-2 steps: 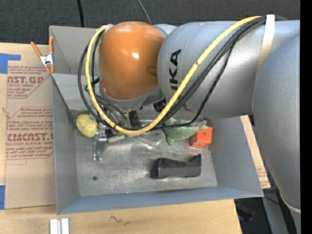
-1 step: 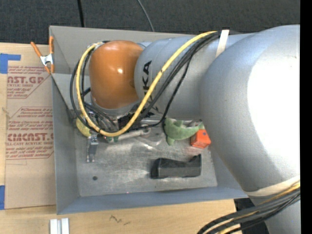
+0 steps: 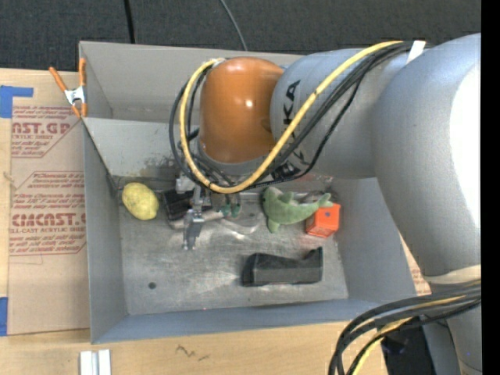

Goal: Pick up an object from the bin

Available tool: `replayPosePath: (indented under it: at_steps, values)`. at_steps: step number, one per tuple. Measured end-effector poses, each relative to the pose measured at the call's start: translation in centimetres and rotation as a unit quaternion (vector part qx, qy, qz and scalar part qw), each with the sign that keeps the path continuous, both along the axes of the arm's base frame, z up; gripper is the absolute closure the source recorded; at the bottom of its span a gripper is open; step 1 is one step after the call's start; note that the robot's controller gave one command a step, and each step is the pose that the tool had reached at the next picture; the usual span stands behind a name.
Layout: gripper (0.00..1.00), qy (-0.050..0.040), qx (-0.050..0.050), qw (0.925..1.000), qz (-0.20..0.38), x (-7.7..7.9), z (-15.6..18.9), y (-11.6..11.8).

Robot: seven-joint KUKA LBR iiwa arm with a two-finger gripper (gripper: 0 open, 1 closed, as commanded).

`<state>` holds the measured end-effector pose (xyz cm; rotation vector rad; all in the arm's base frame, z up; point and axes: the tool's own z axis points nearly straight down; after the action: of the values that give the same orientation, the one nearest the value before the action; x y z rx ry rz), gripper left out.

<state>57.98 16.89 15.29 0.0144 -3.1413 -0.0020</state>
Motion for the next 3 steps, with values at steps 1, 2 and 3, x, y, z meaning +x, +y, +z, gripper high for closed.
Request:
replayPosePath:
  at_steps: [1, 2, 3]
  values:
    - [0.00, -0.0045, 0.001, 0.9996, -0.027, 1.0, -1.2, 1.2]
    - [0.00, -0.0029, 0.001, 0.9996, 0.028, 1.2, -6.4, -3.5]
    - [1.00, -0.0119, 0.010, 0.9999, 0.003, 0.4, -7.0, -7.2]
